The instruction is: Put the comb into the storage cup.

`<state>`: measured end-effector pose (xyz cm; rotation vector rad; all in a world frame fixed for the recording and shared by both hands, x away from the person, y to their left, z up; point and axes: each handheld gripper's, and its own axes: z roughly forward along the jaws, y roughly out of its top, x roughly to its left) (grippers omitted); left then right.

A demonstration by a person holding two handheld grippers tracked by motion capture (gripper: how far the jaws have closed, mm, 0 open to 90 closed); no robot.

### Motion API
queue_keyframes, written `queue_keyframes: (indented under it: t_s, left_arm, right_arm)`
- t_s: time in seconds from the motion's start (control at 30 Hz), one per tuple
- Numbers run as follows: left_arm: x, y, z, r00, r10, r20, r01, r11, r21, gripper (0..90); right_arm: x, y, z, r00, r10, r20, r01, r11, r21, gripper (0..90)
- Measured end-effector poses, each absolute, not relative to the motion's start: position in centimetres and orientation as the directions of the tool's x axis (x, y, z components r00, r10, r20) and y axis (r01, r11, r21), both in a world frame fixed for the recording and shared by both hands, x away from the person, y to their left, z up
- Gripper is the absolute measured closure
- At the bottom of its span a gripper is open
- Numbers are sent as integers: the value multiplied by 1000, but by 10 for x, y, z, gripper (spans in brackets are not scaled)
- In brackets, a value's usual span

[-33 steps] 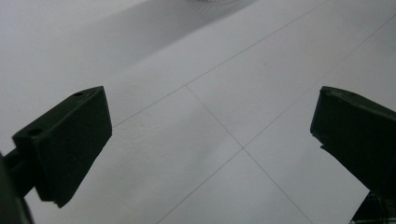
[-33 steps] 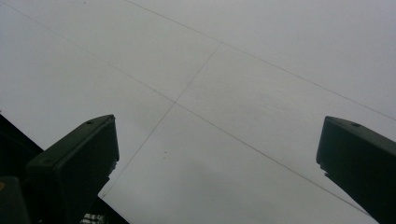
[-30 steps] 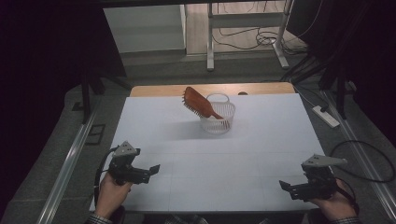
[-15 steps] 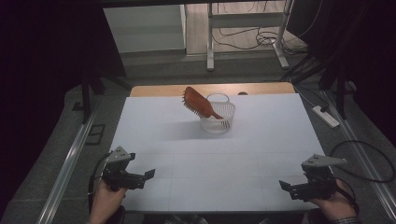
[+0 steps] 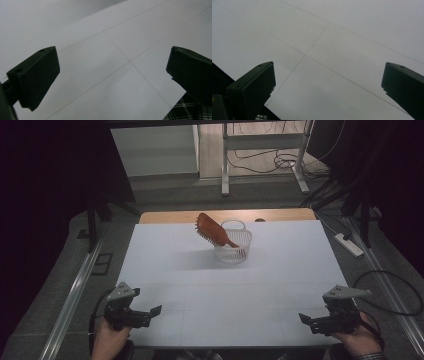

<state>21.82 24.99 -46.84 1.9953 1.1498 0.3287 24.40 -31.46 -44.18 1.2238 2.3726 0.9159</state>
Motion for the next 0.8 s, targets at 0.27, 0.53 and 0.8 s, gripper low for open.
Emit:
queue_keyframes:
  t_s: [0.27, 0.53, 0.8]
  left_arm:
    - [213, 250, -468, 550, 825, -131, 605, -285, 743, 0]
    - [210, 251, -468, 552, 826, -114, 606, -304, 735, 0]
    - [212, 250, -468, 569, 813, -125, 614, -319, 722, 0]
  right_arm:
    - [244, -314, -442, -582, 813, 10, 609, 428, 667, 0]
    - [244, -314, -442, -582, 813, 9, 609, 429, 667, 0]
    - [244, -314, -442, -580, 814, 8, 611, 429, 665, 0]
